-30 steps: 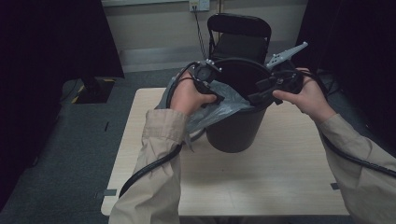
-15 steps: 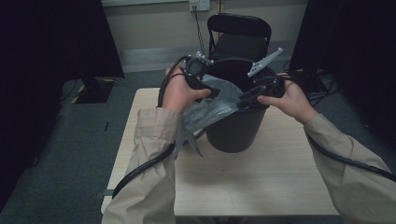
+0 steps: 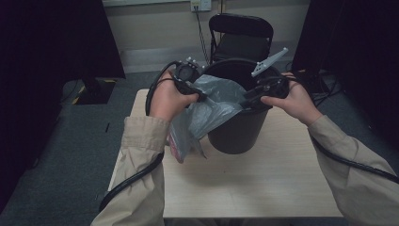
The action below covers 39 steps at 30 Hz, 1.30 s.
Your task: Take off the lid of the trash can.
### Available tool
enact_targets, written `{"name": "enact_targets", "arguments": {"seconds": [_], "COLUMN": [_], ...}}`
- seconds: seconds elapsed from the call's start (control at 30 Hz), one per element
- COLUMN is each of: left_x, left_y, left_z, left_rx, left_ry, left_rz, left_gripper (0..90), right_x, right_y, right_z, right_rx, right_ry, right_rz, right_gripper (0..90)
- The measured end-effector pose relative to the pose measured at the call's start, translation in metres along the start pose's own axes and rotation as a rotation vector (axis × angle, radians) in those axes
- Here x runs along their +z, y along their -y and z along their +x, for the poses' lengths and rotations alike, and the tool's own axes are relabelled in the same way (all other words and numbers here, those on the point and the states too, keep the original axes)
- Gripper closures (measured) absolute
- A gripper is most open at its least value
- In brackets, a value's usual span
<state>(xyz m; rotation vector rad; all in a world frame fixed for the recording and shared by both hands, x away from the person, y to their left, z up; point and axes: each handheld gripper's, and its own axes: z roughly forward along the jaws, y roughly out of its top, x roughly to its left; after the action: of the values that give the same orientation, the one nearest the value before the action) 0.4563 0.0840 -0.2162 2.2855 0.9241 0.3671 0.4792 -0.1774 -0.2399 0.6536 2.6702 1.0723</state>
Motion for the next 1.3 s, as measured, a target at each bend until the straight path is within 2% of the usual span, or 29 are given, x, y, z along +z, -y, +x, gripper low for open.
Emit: {"name": "enact_targets", "arguments": {"seconds": [0.13,0.3,0.47,0.53,0.7,0.87,0.93,0.97,1.0,1.07,1.13,1.17,1.23,1.3], "left_x": [-0.001,0.002,0.002,0.002,0.002,0.001,-0.001,-0.001,-0.002,-0.003,-0.004,-0.005,-0.005,-0.005], "left_y": [-0.007,-0.013,-0.015,-0.015,-0.014,-0.014,-0.013,-0.013,-0.013,-0.013,-0.012,-0.012,-0.011,-0.009], "left_z": [-0.007,-0.012,-0.013,-0.013,-0.012,-0.011,-0.010,-0.009,-0.008,-0.004,0.001,0.003,0.007,0.009], "left_rx": [-0.011,-0.008,-0.019,-0.021,-0.021,-0.020,-0.015,-0.012,-0.009,0.042,0.020,0.015,0.001,-0.023], "left_ry": [0.030,0.023,0.029,0.029,0.029,0.028,0.022,0.017,0.001,-0.047,-0.069,-0.076,-0.087,-0.083], "left_rz": [0.003,0.024,0.029,0.026,0.018,0.018,-0.007,-0.024,-0.058,-0.088,-0.123,-0.129,-0.139,-0.146], "left_gripper": [82.8,85.5,85.9,85.9,85.0,84.5,80.0,74.9,66.7,45.9,34.1,31.2,30.0,26.7], "right_x": [-0.008,-0.017,-0.012,-0.007,0.001,0.003,0.003,0.002,0.001,0.000,-0.003,-0.004,-0.007,-0.012], "right_y": [0.000,-0.005,-0.009,-0.010,-0.011,-0.013,-0.014,-0.014,-0.014,-0.015,-0.014,-0.014,-0.015,-0.016], "right_z": [-0.002,0.001,0.008,0.011,0.014,0.019,0.020,0.021,0.021,0.022,0.022,0.022,0.022,0.021], "right_rx": [0.055,0.068,0.088,0.080,0.087,0.072,0.066,0.065,0.069,0.067,0.072,0.074,0.073,0.074], "right_ry": [-0.010,-0.060,-0.147,-0.162,-0.227,-0.256,-0.259,-0.255,-0.257,-0.258,-0.259,-0.260,-0.246,-0.236], "right_rz": [-0.055,-0.103,-0.103,-0.083,-0.042,-0.004,-0.005,-0.007,-0.014,-0.014,-0.024,-0.026,-0.052,-0.065], "right_gripper": [36.9,33.5,33.5,36.2,49.6,67.8,71.2,71.9,72.5,75.6,79.8,80.4,87.2,89.1]}}
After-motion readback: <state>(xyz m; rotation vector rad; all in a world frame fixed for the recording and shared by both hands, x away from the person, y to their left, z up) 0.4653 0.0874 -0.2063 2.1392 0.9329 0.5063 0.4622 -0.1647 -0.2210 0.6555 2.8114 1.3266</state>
